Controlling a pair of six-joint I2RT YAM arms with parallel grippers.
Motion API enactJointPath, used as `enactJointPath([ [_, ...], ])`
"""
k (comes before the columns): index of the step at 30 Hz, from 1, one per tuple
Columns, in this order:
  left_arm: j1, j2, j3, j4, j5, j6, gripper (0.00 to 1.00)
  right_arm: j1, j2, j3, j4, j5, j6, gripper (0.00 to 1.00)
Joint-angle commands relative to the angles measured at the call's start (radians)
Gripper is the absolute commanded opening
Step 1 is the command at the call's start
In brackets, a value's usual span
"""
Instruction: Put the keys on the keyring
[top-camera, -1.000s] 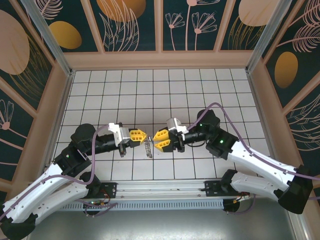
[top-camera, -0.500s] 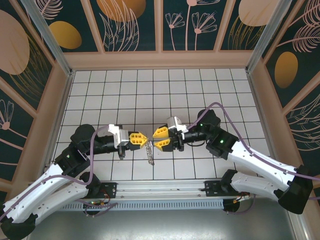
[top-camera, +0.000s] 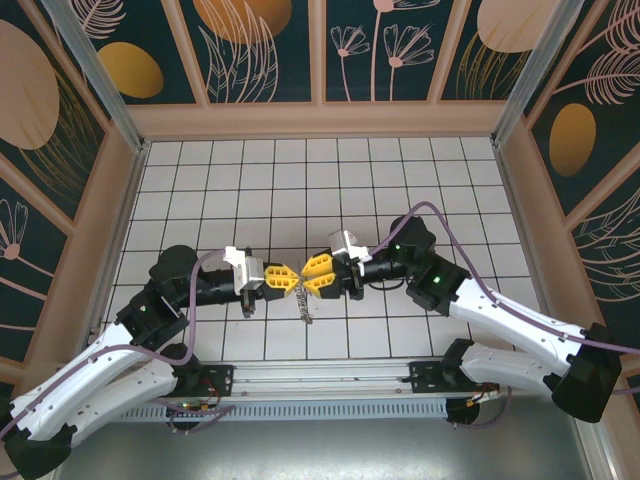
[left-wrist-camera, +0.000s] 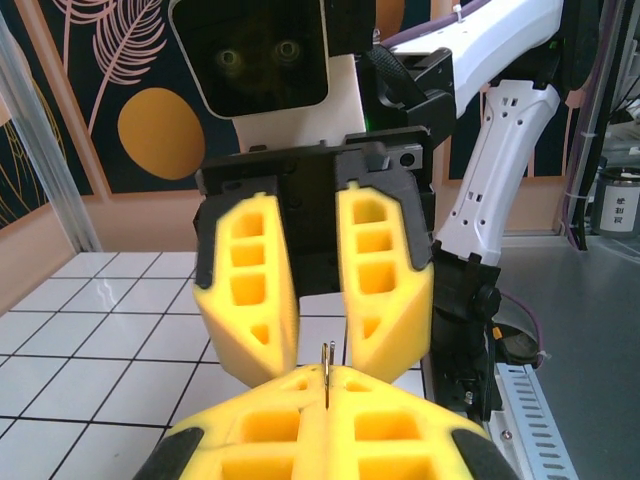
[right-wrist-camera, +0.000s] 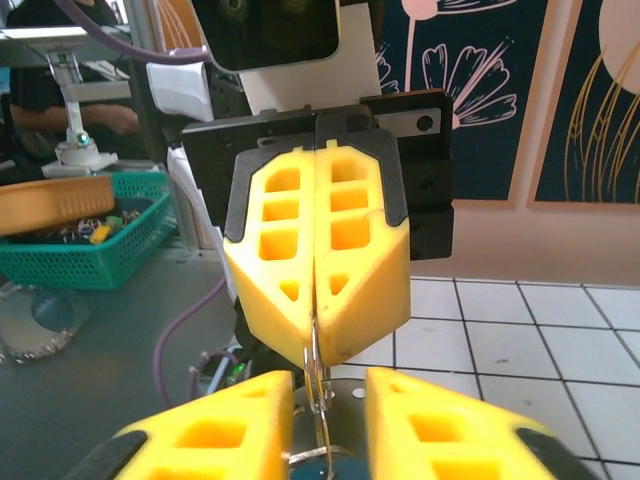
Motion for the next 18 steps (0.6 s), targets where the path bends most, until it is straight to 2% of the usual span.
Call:
enactJointPath([
  [1, -0.001, 0.001, -0.001, 0.065, 0.024, -0.009, 0.0, 0.005, 0.0, 0.033, 0.022, 0.01, -0.001, 0.14],
  [4, -0.001, 0.006, 0.003, 0.065, 0.019, -0.007, 0.0, 0.005, 0.0, 0.048, -0.015, 0.033, -0.019, 0.01],
  [9, 0.0, 0.033, 0.033, -0.012, -0.054, 0.017, 0.0, 0.005, -0.006, 0.119, -0.197, 0.124, -0.118, 0.0],
  [13, -0.001, 0.072, 0.06, -0.096, -0.119, 0.037, 0.05, 0.008, 0.002, 0.189, -0.352, 0.18, -0.203, 0.0],
  [18, 0.0, 0.116, 0.082, -0.146, -0.184, 0.049, 0.02, 0.04, 0.032, 0.272, -0.505, 0.271, -0.291, 0.0],
])
